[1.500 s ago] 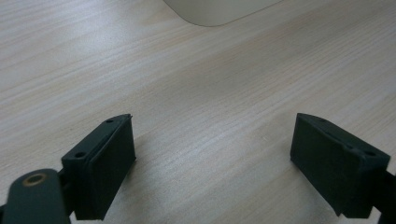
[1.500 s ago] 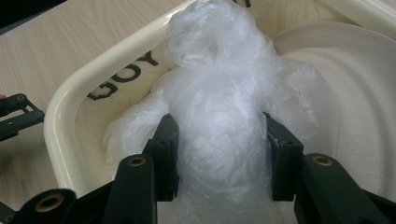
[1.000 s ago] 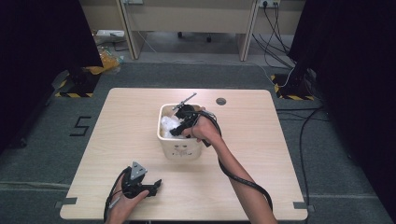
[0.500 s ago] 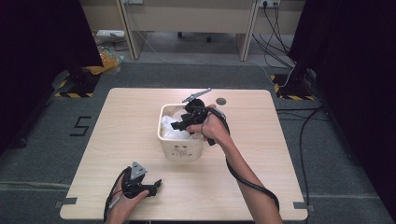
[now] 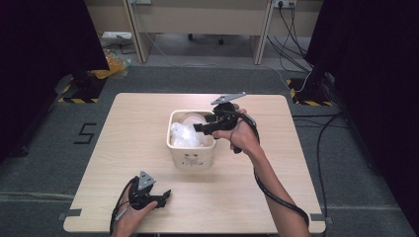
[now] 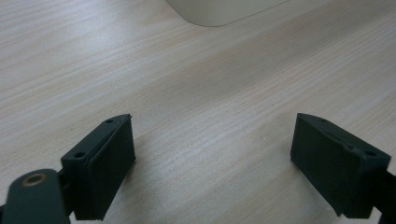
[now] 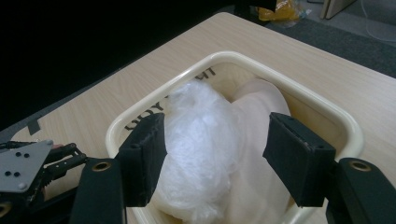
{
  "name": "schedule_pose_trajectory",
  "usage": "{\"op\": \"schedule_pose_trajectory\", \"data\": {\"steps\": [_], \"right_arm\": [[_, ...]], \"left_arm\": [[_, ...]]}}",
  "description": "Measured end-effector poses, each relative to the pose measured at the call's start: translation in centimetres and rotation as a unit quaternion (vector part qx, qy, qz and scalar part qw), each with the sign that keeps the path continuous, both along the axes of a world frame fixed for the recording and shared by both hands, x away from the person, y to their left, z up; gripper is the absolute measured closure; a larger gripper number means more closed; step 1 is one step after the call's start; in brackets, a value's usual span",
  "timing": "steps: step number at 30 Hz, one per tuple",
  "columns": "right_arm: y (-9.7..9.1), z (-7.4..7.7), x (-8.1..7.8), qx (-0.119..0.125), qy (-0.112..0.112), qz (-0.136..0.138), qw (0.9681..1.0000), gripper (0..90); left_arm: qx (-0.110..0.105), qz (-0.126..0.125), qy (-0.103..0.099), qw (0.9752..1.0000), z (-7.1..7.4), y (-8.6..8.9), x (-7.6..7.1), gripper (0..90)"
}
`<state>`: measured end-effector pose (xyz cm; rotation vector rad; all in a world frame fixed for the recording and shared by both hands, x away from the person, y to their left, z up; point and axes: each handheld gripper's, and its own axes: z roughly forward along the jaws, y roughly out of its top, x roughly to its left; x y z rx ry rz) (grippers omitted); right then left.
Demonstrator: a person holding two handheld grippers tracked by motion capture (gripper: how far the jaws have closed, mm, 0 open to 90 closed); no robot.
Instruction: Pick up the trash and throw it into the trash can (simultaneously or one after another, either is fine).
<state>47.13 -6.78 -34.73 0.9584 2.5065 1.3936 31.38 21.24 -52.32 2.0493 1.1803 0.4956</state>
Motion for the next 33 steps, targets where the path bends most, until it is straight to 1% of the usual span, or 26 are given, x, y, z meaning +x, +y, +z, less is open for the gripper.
{"op": "schedule_pose_trajectory", "data": {"steps": [8, 15, 21, 24, 29, 33], "right_arm": [[-2.2, -0.3, -1.0, 0.008, -0.015, -0.011, 0.9998, 36.4], [-4.5, -0.8, -1.8, 0.024, -0.019, -0.027, 0.9992, 36.0], [-6.7, -1.5, -2.6, 0.026, -0.028, -0.043, 0.9984, 34.7], [-8.0, -2.1, -3.3, 0.027, -0.032, -0.052, 0.9978, 34.7], [-10.0, -3.6, -4.1, 0.034, -0.024, -0.067, 0.9969, 34.6], [-11.3, -4.8, -4.8, 0.037, -0.023, -0.076, 0.9961, 34.1]], "left_arm": [[0.000, 0.000, 0.001, 1.0000, 0.0, 0.0, 0.0, 12.5], [-0.001, 0.001, 0.000, 1.0000, 0.0, 0.0, 0.0, 12.5], [-0.001, 0.002, 0.000, 1.0000, 0.0, 0.0, 0.0, 12.4], [-0.002, 0.002, 0.000, 1.0000, 0.0, 0.0, 0.0, 12.3], [-0.002, 0.003, 0.000, 1.0000, 0.0, 0.0, 0.0, 12.2], [-0.001, 0.004, 0.000, 1.0000, 0.0, 0.0, 0.0, 12.1]]}}
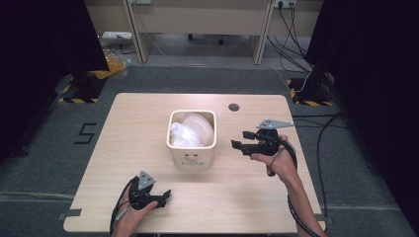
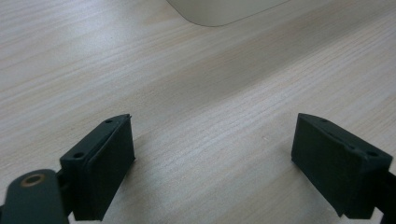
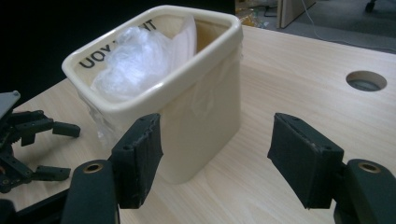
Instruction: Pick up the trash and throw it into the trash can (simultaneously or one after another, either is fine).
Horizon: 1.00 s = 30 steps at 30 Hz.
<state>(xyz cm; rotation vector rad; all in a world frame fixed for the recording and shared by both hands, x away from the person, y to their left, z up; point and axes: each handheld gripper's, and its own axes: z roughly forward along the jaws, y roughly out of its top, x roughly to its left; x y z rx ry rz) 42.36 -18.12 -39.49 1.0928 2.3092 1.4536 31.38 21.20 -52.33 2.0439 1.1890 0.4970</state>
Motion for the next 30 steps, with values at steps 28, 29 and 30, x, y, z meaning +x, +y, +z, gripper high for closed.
{"op": "schedule_pose_trajectory", "data": {"steps": [28, 29, 30], "right_arm": [[-4.0, -5.7, -3.1, -0.005, 0.025, -0.032, 0.9992, 29.6], [-4.1, -5.9, -3.2, -0.006, 0.025, -0.033, 0.9991, 29.5], [-4.2, -6.1, -3.3, -0.007, 0.026, -0.035, 0.9990, 29.5]], "left_arm": [[-0.001, 0.000, 0.000, 1.0000, 0.0, 0.0, 0.0, 12.0], [-0.001, 0.000, 0.000, 1.0000, 0.0, 0.0, 0.0, 12.0], [-0.001, 0.000, 0.000, 1.0000, 0.0, 0.0, 0.0, 12.0]]}}
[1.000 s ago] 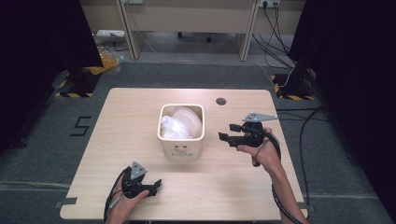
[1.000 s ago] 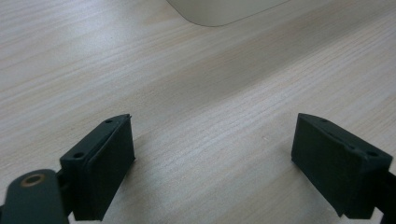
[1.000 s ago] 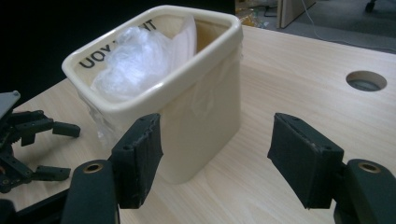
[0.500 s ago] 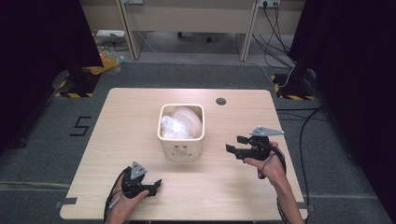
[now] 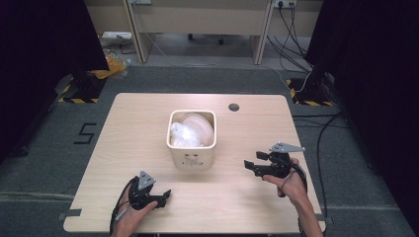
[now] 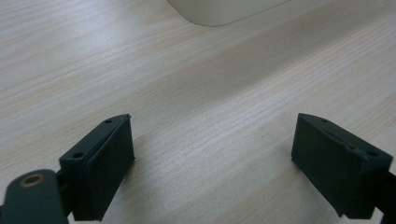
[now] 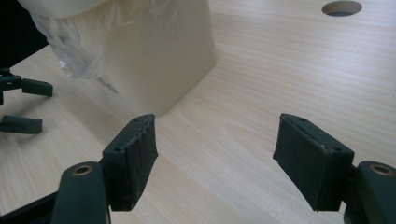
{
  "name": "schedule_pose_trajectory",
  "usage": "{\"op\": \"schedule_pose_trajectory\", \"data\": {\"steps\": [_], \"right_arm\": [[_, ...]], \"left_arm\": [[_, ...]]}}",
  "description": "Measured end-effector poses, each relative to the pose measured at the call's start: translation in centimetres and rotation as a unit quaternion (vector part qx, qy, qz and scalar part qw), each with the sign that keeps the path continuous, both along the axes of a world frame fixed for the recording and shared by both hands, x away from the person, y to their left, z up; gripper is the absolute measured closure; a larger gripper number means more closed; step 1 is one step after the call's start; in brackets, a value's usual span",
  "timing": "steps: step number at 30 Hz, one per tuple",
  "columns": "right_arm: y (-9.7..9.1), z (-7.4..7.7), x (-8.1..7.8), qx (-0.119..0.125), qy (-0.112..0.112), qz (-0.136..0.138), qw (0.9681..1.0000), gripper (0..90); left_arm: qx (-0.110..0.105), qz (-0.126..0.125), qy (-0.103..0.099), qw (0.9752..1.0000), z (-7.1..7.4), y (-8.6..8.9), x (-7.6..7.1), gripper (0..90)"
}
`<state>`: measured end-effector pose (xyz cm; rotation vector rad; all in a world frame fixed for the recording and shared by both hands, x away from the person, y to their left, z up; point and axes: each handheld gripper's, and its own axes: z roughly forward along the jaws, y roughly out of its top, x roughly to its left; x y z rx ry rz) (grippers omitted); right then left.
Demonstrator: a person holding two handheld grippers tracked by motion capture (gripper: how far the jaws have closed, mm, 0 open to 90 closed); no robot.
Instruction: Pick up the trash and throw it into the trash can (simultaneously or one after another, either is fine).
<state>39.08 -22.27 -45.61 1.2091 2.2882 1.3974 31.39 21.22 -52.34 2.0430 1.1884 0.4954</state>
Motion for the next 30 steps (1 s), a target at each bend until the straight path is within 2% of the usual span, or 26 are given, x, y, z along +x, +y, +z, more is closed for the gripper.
{"op": "schedule_pose_trajectory", "data": {"steps": [7, 13, 23, 25, 30], "right_arm": [[-0.1, -1.8, -0.4, -0.027, 0.007, -0.010, 0.9996, 28.0], [0.4, -3.1, -0.5, -0.054, 0.008, -0.005, 0.9985, 28.0], [1.0, -4.8, -0.7, -0.082, 0.019, -0.002, 0.9965, 28.0], [0.9, -5.0, -0.7, -0.089, 0.015, -0.003, 0.9959, 28.0], [0.8, -5.4, -0.6, -0.093, 0.017, -0.007, 0.9955, 28.0]], "left_arm": [[0.000, 0.000, 0.000, 1.0000, 0.0, 0.0, 0.0, 12.0], [0.000, 0.000, 0.000, 1.0000, 0.0, 0.0, 0.0, 12.0], [0.000, 0.000, 0.000, 1.0000, 0.0, 0.0, 0.0, 12.0], [0.000, 0.000, 0.000, 1.0000, 0.0, 0.0, 0.0, 12.0], [0.000, 0.000, 0.000, 1.0000, 0.0, 0.0, 0.0, 12.0]]}}
